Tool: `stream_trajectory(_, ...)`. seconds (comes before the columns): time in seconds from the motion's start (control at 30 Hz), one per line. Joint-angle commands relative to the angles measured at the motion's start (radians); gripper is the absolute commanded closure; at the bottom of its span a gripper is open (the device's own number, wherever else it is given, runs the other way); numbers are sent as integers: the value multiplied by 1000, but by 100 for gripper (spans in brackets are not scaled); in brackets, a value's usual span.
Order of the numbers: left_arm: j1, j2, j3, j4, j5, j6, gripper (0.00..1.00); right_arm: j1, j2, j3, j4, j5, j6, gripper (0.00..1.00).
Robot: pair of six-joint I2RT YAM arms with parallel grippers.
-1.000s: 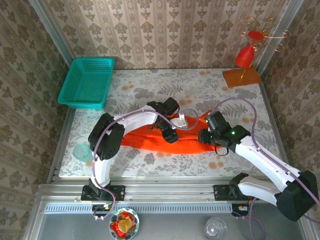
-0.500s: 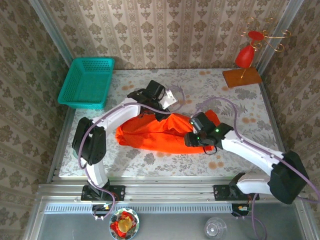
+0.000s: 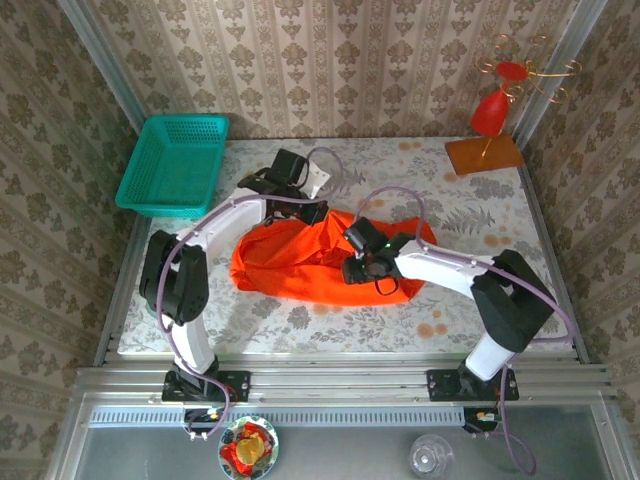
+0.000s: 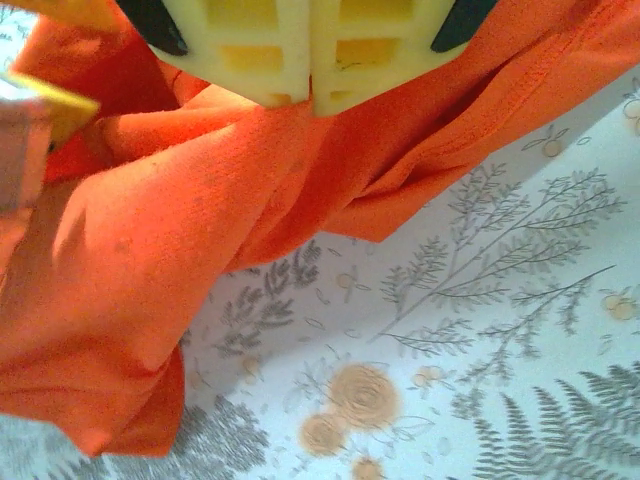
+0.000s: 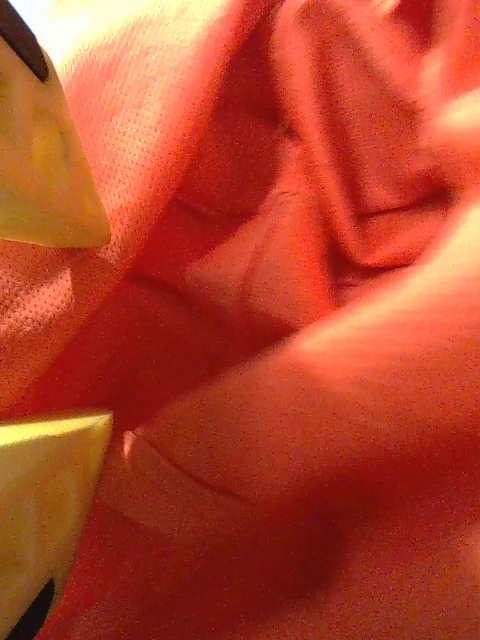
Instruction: Fold the inside-out t-shirt
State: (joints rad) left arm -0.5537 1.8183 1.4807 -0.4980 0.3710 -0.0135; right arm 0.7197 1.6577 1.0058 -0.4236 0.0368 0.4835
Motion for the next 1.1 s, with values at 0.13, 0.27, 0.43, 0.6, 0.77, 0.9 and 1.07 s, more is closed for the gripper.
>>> stream_trajectory(0.13, 49, 36, 78, 29, -4, -132, 100, 102, -54, -91, -104, -16, 58, 60)
stream_trajectory(0.27, 62, 66, 118, -12, -40, -154, 100, 123, -128, -157, -181, -52, 71, 70)
stream_trajectory(0.43, 59, 90, 136, -25, -13, -163, 98, 120, -199, -118, -278, -24, 84, 79)
stream_trajectory(0.6, 52, 76, 110, -15, -1, -172, 85, 103, -203, 9, -209, 16, 136, 65)
stream_trajectory(0.77, 66, -2, 44, 3, -15, -182, 63, 80, -98, 130, -66, -16, 168, 61)
stream_trajectory(0.9, 91, -96, -35, 21, -17, -197, 57, 44, 23, 219, -23, -28, 166, 62)
stream_trajectory(1.07, 180, -232, -165, 32, -33, -206, 54, 10, 182, 340, -33, -35, 136, 60)
